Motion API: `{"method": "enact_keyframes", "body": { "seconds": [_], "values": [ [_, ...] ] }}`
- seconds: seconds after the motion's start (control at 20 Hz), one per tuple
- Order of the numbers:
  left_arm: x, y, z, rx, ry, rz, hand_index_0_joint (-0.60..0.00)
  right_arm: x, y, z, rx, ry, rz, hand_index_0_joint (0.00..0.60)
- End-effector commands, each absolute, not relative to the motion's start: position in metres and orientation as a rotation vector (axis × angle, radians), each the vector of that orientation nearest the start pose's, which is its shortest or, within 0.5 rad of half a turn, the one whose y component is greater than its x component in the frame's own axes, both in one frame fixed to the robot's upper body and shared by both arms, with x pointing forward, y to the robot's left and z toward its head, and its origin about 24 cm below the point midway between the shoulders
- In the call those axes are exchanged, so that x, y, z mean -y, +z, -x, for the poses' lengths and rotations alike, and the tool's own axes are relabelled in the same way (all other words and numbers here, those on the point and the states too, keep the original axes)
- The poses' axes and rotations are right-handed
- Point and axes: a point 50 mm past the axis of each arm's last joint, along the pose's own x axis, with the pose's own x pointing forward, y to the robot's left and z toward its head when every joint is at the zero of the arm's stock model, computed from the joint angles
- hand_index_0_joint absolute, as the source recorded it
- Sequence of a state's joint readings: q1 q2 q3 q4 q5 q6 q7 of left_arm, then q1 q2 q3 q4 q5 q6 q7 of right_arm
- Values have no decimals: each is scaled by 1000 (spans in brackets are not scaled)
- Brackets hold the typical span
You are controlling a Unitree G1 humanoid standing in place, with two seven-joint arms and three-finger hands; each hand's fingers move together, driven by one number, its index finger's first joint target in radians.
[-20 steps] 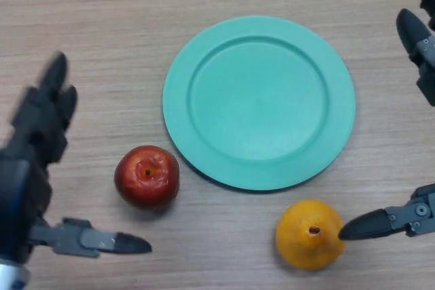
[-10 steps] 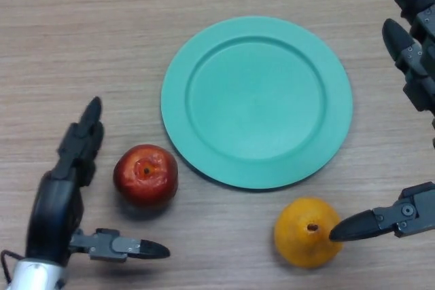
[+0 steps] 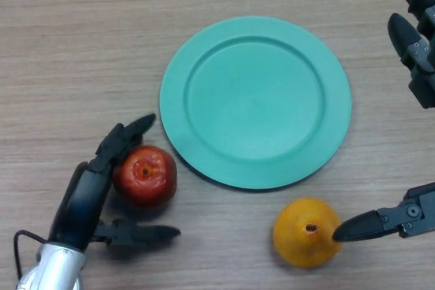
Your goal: Pick up the red apple and place it on the plate
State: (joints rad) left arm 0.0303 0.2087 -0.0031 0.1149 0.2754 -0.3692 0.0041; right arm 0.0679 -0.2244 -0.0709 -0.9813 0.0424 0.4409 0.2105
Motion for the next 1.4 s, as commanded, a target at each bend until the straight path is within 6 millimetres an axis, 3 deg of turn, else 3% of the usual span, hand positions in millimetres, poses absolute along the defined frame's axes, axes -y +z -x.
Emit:
{"method": "enact_keyframes", "body": {
  "seconds": [0.05, 0.2, 0.35, 0.5, 0.65, 0.7, 0.75, 0.8, 0.85, 0.9, 0.95, 1.0, 1.05, 1.15, 1.2, 1.25, 1.3, 1.4],
  "values": [
    [-185, 71, -240, 406, -47, -490, -600, 160, 223, -167, 646, 198, 285, 0],
    [-186, 86, -232, 453, -26, -464, -600, 159, 223, -167, 646, 201, 283, 0],
    [-184, 116, -222, 536, -5, -453, -600, 160, 223, -165, 651, 199, 282, 0],
    [-170, 147, -231, 639, -15, -467, -600, 161, 222, -164, 647, 196, 280, 0],
    [-160, 155, -241, 634, -60, -416, -251, 162, 221, -164, 645, 194, 278, 0],
    [-148, 160, -252, 633, -100, -409, -101, 163, 221, -163, 644, 193, 274, 0],
    [-131, 165, -268, 617, -141, -409, -3, 166, 221, -161, 647, 188, 266, 0],
    [-124, 163, -275, 590, -158, -398, 0, 168, 221, -161, 647, 184, 265, 0],
    [-123, 162, -277, 587, -163, -405, -100, 168, 221, -160, 647, 184, 264, 0],
    [-119, 160, -280, 583, -172, -420, -250, 169, 221, -160, 647, 182, 264, 0],
    [-114, 156, -287, 576, -186, -432, -150, 172, 221, -159, 647, 175, 264, 0],
    [-101, 149, -301, 590, -209, -478, 0, 178, 222, -157, 650, 160, 265, 0],
    [-98, 148, -305, 614, -208, -502, 0, 180, 222, -157, 650, 153, 268, 0],
    [-97, 149, -307, 618, -210, -512, -199, 181, 222, -156, 651, 148, 270, 0],
    [-95, 150, -308, 619, -214, -504, -351, 183, 222, -155, 653, 142, 272, 0],
    [-95, 152, -309, 620, -213, -483, -450, 184, 223, -155, 654, 136, 275, 0],
    [-95, 158, -312, 617, -207, -438, -600, 187, 223, -154, 653, 123, 281, 0],
    [-100, 163, -313, 600, -197, -388, -600, 188, 223, -154, 656, 116, 286, 0]
  ]
}}
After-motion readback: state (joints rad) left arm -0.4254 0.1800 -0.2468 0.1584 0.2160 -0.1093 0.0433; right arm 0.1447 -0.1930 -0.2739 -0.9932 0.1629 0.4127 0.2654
